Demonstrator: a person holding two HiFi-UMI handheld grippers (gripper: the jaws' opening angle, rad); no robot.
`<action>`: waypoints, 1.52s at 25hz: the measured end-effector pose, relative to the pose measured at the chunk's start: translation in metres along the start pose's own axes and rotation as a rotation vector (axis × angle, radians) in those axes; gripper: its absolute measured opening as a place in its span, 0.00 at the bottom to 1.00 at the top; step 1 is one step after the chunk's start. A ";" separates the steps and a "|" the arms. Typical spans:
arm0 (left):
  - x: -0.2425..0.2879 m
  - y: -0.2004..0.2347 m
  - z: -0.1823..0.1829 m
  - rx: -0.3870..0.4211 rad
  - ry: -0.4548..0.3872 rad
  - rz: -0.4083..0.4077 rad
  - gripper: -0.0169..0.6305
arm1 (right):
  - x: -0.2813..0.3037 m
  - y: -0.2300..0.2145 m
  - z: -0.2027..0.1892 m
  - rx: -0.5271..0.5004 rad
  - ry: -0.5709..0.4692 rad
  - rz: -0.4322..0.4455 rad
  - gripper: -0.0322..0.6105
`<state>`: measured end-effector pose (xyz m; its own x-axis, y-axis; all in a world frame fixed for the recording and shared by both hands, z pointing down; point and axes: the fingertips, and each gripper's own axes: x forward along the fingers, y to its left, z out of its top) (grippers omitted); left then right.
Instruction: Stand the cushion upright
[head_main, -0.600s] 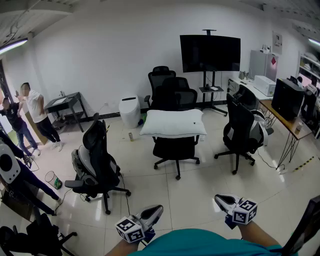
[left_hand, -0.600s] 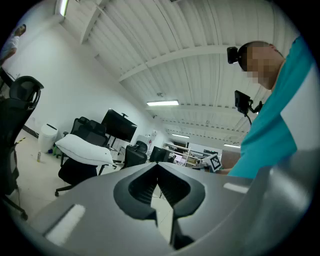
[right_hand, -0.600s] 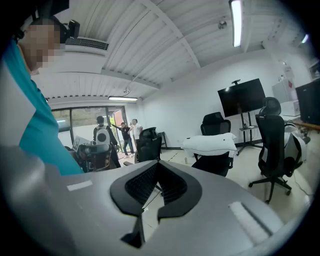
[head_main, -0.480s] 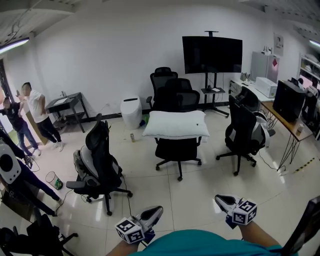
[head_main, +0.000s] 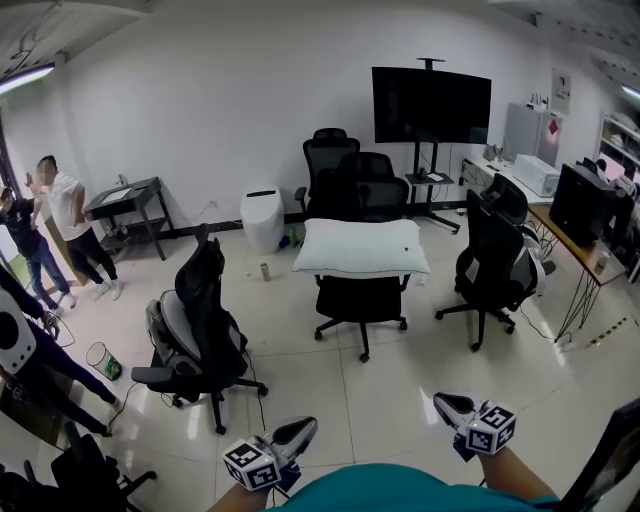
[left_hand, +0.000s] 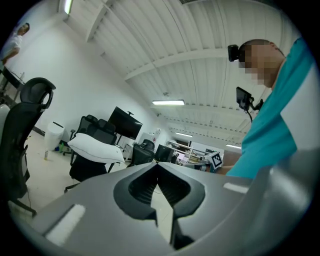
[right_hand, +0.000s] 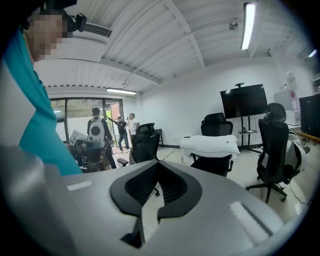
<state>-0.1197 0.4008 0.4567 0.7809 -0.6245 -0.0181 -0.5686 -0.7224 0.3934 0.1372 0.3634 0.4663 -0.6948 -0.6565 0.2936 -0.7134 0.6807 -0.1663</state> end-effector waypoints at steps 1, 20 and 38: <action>0.006 0.005 0.000 -0.008 -0.002 -0.001 0.05 | 0.003 -0.007 -0.001 0.005 0.003 -0.002 0.05; 0.261 0.096 0.070 -0.003 -0.057 0.120 0.05 | 0.119 -0.278 0.091 0.000 -0.028 0.186 0.05; 0.385 0.343 0.133 -0.022 0.052 -0.039 0.05 | 0.301 -0.417 0.165 0.051 -0.010 0.003 0.05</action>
<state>-0.0481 -0.1268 0.4622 0.8152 -0.5791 0.0140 -0.5321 -0.7390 0.4132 0.2107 -0.1718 0.4692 -0.6980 -0.6577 0.2834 -0.7146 0.6655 -0.2155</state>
